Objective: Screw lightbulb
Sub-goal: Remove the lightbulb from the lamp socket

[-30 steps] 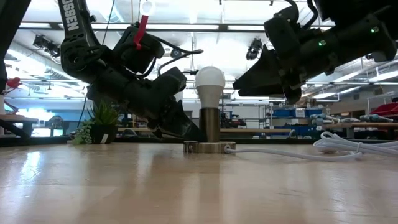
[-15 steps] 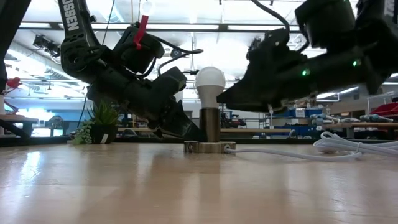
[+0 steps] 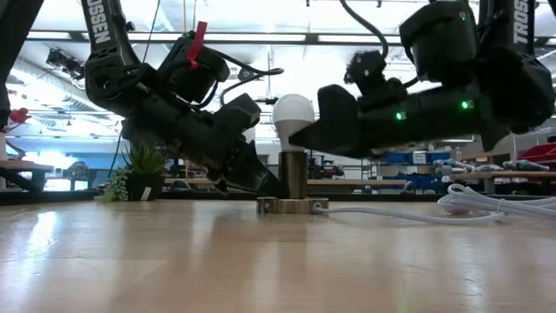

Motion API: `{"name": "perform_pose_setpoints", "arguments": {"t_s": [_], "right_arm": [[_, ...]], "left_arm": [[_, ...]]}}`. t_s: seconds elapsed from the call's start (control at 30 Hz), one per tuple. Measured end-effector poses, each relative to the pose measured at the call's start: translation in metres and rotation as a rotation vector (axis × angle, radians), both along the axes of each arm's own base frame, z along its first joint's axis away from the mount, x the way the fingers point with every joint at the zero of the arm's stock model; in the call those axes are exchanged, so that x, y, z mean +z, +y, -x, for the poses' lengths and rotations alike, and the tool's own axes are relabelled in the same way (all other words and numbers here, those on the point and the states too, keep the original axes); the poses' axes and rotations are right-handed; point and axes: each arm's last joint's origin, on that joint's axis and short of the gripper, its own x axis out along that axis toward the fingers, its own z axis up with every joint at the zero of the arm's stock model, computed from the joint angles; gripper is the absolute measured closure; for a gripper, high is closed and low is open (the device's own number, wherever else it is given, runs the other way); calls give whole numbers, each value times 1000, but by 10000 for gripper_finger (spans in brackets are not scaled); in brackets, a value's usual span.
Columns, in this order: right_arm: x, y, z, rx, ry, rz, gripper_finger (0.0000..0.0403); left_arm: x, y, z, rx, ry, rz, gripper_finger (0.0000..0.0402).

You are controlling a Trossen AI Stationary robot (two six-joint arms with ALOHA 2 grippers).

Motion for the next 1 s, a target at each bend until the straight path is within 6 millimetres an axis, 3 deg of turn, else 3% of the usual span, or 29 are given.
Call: {"name": "perform_pose_setpoints", "arguments": {"t_s": [0.27, 0.7, 1.0], "right_arm": [[5, -1, -9, 8, -23, 2, 188], [4, -2, -10, 13, 33, 81, 246], [3, 1, -9, 23, 70, 127, 252]], "left_arm": [[0, 0, 0, 1, -2, 1, 402], [-1, -1, 1, -7, 24, 6, 402], [-2, -2, 1, -33, 31, 18, 402]]}}
